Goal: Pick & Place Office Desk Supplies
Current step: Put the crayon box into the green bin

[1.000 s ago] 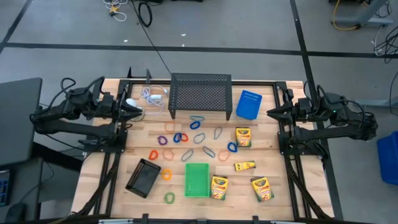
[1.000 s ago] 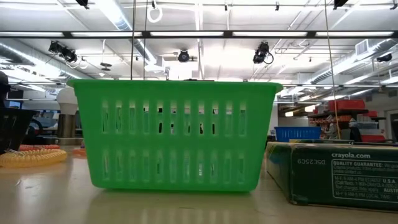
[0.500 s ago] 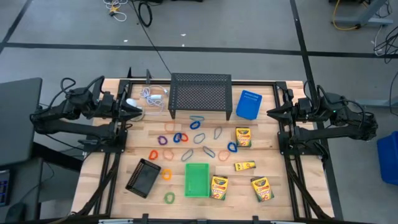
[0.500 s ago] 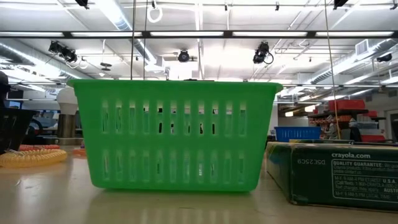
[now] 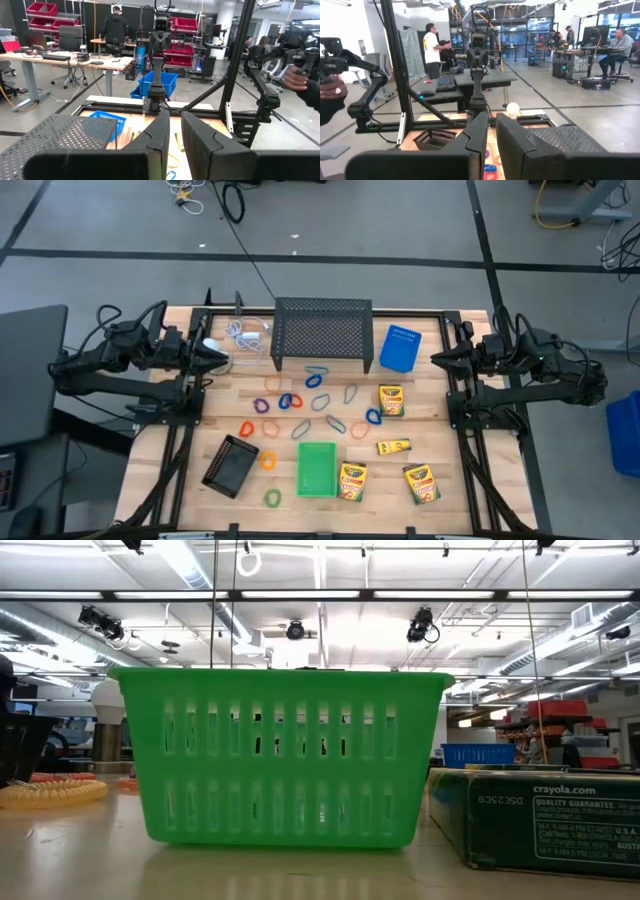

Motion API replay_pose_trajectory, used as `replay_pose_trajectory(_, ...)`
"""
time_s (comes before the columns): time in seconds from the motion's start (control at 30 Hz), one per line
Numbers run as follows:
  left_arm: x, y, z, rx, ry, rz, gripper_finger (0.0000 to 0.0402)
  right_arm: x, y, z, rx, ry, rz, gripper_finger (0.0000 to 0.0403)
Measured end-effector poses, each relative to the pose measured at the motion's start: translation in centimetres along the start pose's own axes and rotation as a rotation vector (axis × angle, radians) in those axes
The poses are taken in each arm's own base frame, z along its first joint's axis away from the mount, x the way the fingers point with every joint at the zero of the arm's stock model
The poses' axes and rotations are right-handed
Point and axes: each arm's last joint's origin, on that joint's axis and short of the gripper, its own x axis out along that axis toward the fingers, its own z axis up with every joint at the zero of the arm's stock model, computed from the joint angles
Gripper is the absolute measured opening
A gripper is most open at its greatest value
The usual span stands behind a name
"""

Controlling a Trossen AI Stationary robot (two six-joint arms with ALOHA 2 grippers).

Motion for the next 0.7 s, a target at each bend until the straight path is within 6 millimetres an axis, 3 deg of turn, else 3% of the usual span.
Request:
replay_pose_trajectory(0.3, 0.0, 0.0, -0.1, -0.046, 0.007, 0.004, 0.0058, 0.0, -0.3, -1.0, 0.013, 0.102, -0.104, 0.005)
replay_pose_trajectory(0.47, 0.7, 0.4, -0.5, -0.073, 0.052, 0.119, 0.0061, 1.0, -0.5, -2.5, 0.04, 0.182, -0.148, 0.0056)
replay_pose_trajectory(0.57, 1.4, 0.7, -1.2, -0.062, 0.123, 0.217, 0.008, 1.9, -0.6, -3.4, 0.051, 0.263, -0.194, 0.0085)
replay_pose_trajectory(0.7, 3.2, 0.8, -1.9, -0.037, 0.206, 0.264, 0.0135, 3.9, -0.9, -4.6, 0.037, 0.385, -0.263, 0.0155)
